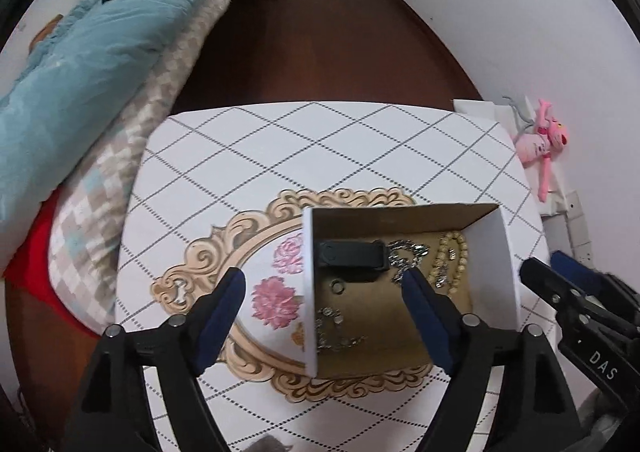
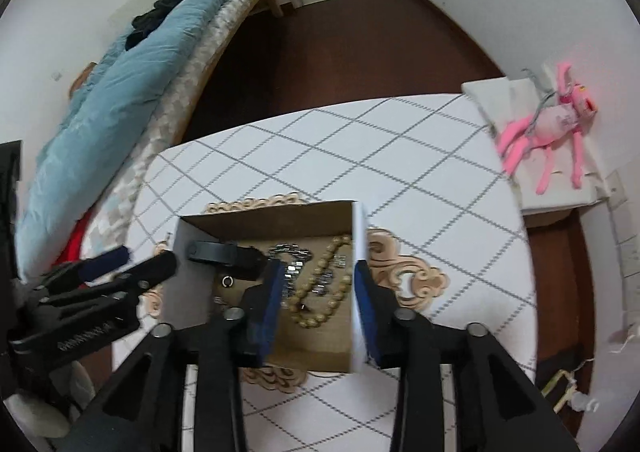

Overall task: Organize jewelry
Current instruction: 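Carry the ring with the left tool into the box while the right tool releases its ring there, then lift both open tools up and away from the box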

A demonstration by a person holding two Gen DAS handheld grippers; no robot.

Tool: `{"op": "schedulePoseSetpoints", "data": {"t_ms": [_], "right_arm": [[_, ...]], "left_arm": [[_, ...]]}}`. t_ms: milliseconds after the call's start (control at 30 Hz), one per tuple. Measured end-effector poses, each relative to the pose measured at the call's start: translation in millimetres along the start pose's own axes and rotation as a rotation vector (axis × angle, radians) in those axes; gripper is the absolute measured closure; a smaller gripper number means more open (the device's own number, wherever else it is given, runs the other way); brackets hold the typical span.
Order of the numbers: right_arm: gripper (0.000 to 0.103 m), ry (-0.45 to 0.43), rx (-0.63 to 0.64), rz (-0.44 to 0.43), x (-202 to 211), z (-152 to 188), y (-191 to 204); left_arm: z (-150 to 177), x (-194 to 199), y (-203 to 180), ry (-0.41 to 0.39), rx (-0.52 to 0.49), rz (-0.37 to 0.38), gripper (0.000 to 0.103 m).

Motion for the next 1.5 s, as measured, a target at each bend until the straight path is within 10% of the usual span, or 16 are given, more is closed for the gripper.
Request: {"op": "schedulePoseSetpoints", "data": {"t_ms": [300,933,1500], "right_arm": [[0.003,-0.027,0.081,0.181,7,29,-5],[0.000,-0.040,0.065,0.258,16,43,-12],[0.000,-0.212,0.043,0.252,149,66,-3]], "left_arm": [[31,3,-2,-0.022,-0.022,-0.076,0.001],[47,13,-1,-0.035,0.024,-0.074,0.001],[73,141,-35,-0.203,-0.012,-0.041,0.001]]}}
Point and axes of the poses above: each gripper's, at about its wrist camera, not at the fingertips, and x roughly against the way its jaws point, y to its left, z to its underside, the point moved 3 cm from there along -x, roughly the way its jaws point, and after that the axes turned 8 degrees about z, right-handed, at the moved point
